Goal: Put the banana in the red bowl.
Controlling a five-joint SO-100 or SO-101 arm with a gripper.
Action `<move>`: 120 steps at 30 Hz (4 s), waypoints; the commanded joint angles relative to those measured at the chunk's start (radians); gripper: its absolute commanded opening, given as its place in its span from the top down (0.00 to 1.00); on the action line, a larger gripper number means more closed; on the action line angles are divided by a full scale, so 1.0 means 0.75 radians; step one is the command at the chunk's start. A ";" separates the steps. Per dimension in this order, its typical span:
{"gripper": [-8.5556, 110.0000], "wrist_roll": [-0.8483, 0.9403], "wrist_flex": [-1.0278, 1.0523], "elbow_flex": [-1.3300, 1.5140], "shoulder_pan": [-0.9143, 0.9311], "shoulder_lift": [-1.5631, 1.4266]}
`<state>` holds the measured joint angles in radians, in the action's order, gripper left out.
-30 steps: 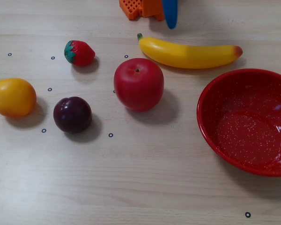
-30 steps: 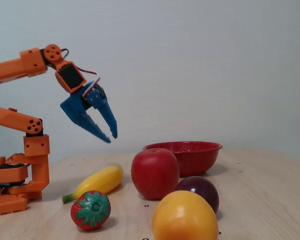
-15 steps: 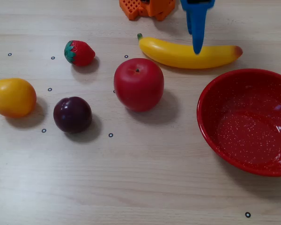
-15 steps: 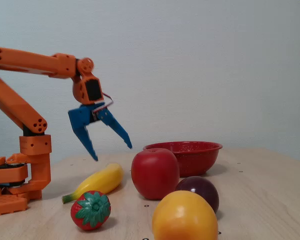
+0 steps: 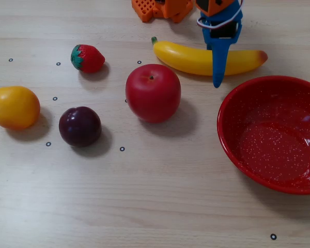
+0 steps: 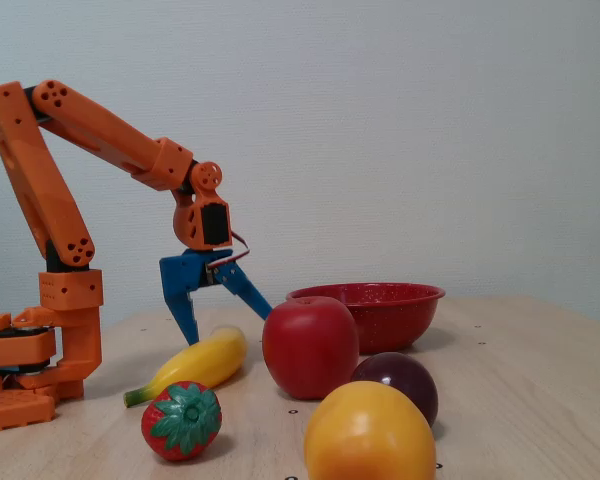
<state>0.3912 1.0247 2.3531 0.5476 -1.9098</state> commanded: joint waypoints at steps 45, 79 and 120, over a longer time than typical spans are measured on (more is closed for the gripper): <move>0.93 -0.070 0.605 -1.935 0.012 0.524; 0.93 -0.223 0.340 -2.013 -0.080 0.654; 0.93 -0.186 -0.125 0.395 -0.579 -1.254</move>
<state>0.2393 0.9802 2.6691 0.1534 -2.7980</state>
